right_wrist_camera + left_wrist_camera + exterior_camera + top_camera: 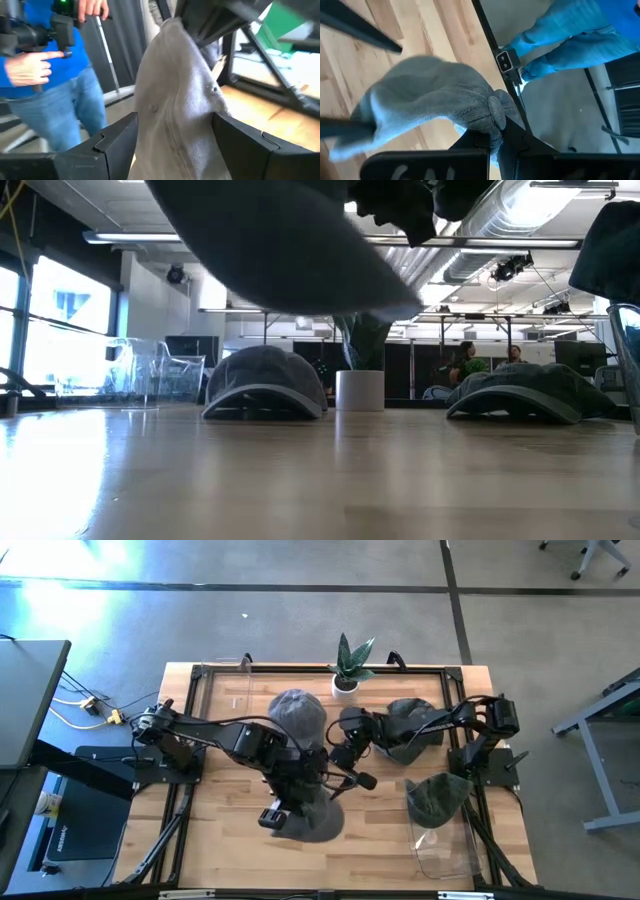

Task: Pick & Place hat
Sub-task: Put the bottom gray cap into the top transparent bin

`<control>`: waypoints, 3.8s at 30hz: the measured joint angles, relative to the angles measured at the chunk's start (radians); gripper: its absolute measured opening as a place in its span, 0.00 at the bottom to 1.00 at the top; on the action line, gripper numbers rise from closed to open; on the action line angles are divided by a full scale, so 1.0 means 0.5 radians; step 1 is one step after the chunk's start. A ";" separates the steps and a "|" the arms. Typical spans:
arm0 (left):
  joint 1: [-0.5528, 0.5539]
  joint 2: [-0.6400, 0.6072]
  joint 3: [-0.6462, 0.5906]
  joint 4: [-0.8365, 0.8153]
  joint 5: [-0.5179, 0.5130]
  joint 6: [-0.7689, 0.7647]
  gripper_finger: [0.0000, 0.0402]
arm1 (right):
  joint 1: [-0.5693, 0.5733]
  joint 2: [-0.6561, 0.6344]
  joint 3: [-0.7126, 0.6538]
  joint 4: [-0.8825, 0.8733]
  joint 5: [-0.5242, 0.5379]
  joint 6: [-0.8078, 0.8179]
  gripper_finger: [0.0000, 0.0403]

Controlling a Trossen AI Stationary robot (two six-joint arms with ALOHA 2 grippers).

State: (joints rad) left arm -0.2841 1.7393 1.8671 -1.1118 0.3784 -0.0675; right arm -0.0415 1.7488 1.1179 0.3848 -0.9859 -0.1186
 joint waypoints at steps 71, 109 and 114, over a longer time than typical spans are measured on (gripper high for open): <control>-0.243 0.187 0.000 -0.113 -0.279 -0.082 0.00 | 0.487 -0.020 -0.151 0.075 0.304 0.898 0.05; 0.292 0.225 -0.001 1.469 0.977 -0.093 0.52 | 0.543 -1.590 -0.151 -1.195 1.191 1.390 0.00; 0.293 0.172 0.000 1.395 1.011 -0.139 0.40 | 0.543 -1.591 -0.151 -1.213 1.171 1.392 0.00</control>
State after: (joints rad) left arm -0.1375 1.8254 1.8670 -0.4144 0.8839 -0.1370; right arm 0.2302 0.9535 1.0424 -0.2219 -0.4003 0.5773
